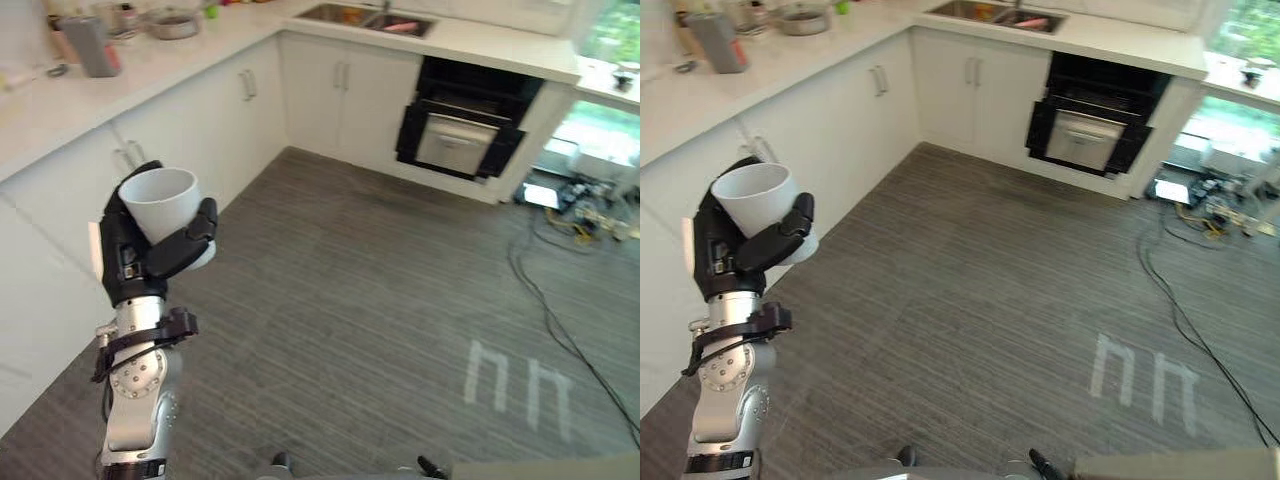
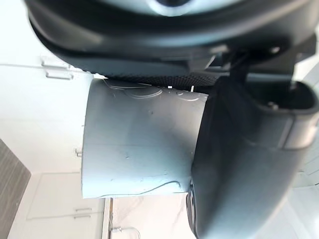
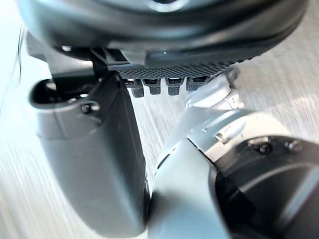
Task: Walk over to the sink, pick up the cup, carry it to the dishwasher, place the cup inside the dishwasher, then close the dishwasher door
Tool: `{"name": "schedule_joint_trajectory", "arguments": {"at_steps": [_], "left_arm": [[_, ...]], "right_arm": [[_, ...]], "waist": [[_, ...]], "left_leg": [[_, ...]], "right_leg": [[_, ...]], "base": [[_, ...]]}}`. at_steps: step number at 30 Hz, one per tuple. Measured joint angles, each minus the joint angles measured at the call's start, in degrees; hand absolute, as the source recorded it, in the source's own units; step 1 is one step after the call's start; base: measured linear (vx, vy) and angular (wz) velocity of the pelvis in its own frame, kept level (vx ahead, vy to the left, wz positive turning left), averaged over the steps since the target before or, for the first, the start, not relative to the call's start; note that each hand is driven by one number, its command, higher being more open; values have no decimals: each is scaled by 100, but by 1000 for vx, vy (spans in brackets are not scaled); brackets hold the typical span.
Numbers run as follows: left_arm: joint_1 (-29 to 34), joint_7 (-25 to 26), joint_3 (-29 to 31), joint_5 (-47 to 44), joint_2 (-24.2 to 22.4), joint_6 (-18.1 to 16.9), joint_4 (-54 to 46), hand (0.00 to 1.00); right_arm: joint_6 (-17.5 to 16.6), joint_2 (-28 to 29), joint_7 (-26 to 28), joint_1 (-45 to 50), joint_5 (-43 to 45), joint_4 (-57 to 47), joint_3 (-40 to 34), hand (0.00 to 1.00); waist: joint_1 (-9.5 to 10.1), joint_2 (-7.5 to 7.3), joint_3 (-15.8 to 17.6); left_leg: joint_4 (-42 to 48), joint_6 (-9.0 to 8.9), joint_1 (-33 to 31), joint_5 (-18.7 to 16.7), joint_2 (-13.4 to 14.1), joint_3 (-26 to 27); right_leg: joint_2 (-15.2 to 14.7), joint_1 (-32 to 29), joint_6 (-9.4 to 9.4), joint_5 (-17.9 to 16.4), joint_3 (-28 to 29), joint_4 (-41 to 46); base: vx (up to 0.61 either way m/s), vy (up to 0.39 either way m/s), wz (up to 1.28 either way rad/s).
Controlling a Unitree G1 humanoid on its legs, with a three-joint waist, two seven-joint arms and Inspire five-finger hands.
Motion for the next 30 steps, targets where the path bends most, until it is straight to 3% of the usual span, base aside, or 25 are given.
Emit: {"name": "schedule_joint_trajectory", "arguments": {"at_steps": [2,3,6,9,15,16,17,23,27,29,30], "left_arm": [[-27,-154,-93,1,-176,19,-19,0],[-50,-225,-174,1,-174,28,-28,0],[-169,-509,-610,5,-186,27,-36,0],[-238,-652,-738,4,-186,-18,205,0],[-448,-741,-743,4,-93,-44,926,0],[-476,-738,-742,4,-74,-45,970,0],[-903,-671,-742,-104,95,-309,1503,0],[-896,-689,-741,-116,51,-310,1575,0],[-669,-801,-721,-470,-318,-231,1819,0],[-360,-889,-720,-641,-619,-116,1874,0],[-196,-954,-722,-737,-793,-20,1942,0]], "right_arm": [[71,-206,11,-193,11,-9,213,100],[120,-217,8,-219,17,-9,228,100],[335,-222,32,-347,147,-1,492,100],[338,-210,109,-514,275,-19,728,100],[518,-167,154,-537,587,-23,844,100],[518,-165,174,-526,587,-28,844,100],[539,-176,234,-77,686,-254,849,100],[540,-172,248,-68,694,-250,838,100],[584,-198,342,-59,803,-206,658,100],[612,-229,412,-70,839,-112,532,100],[620,-223,437,-61,926,-75,417,100]], "waist": [[-21,239,-17],[-33,267,-35],[-116,249,-45],[-240,197,-25],[-388,177,-33],[-435,176,-34],[-780,274,-150],[-778,269,-138],[-738,315,59],[-695,406,126],[-653,446,149]], "left_leg": [[-23,-116,-58,25,217,136],[-38,-145,-45,44,249,166],[-195,-186,285,49,459,475],[-258,-247,390,42,569,656],[-256,-254,593,35,564,1101],[-255,-255,610,34,561,1103],[-500,-247,712,288,547,1309],[-217,-227,551,172,562,1252],[632,-179,416,-223,696,1237],[946,-211,368,-444,837,1271],[1074,-134,331,-591,910,1307]], "right_leg": [[234,131,-37,62,-106,-398],[286,163,-54,72,-121,-446],[506,489,-151,139,-159,-718],[610,537,-197,257,-31,-912],[617,601,-151,574,269,-1208],[616,629,-151,600,274,-1238],[701,635,-168,983,357,-1603],[699,663,-175,1006,325,-1637],[743,937,-206,1021,331,-1703],[852,1034,-289,1018,396,-1819],[910,1060,-317,1043,427,-1870]], "base": [[119,-179,9],[102,-128,10],[98,-100,-13],[28,-53,-32],[-40,18,-37],[-54,15,-17],[0,0,0],[-1,0,3],[-38,-4,-4],[-80,-9,-17],[-79,-13,-17]]}}
